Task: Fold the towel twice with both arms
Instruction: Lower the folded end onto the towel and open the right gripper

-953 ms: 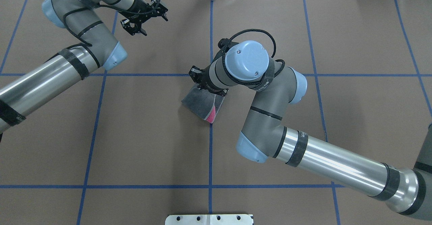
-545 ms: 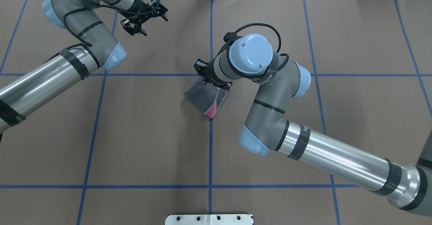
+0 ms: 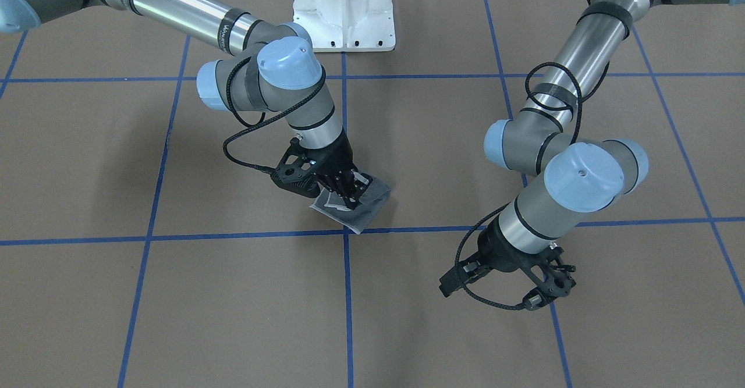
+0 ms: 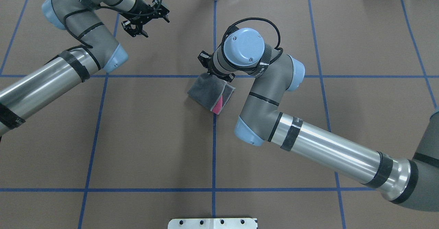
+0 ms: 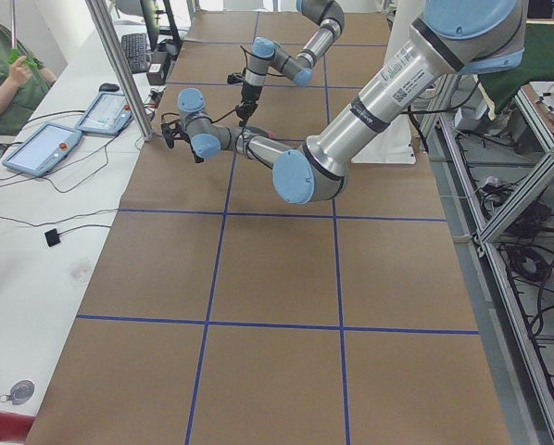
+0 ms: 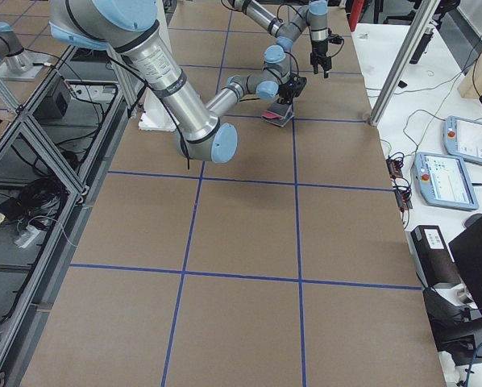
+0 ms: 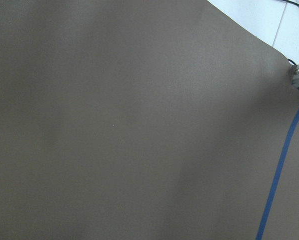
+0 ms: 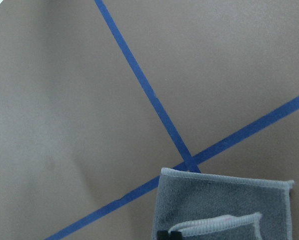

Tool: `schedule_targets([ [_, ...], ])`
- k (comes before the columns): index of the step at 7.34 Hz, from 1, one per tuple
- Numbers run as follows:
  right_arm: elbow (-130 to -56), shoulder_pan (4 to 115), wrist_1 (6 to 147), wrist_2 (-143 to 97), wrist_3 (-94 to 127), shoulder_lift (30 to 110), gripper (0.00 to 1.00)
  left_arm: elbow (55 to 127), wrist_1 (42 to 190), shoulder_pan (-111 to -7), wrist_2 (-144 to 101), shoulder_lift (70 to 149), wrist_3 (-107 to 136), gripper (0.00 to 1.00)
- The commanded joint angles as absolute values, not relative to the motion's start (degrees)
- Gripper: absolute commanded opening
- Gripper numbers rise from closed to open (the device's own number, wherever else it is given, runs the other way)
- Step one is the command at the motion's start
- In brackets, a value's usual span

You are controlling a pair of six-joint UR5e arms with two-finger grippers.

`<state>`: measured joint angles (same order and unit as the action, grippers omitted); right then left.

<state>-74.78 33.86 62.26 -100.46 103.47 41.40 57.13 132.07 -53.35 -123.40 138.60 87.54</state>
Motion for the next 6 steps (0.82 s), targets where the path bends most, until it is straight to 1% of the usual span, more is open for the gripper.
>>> schedule_targets([
  [1, -70.9, 33.9, 60.9, -99.4, 103.4, 40.5, 0.0, 57.0, 132.1, -53.3, -123.4, 138.4, 87.5, 1.0],
  [5, -69.8, 33.9, 60.8, -99.0, 103.5, 40.3, 0.0, 57.0, 132.2, -53.3, -123.4, 138.4, 87.5, 1.0],
  [6, -69.8, 33.9, 60.6, -98.9, 103.4, 40.3, 0.99, 57.0, 132.2, -53.3, -123.4, 138.3, 87.5, 0.99],
])
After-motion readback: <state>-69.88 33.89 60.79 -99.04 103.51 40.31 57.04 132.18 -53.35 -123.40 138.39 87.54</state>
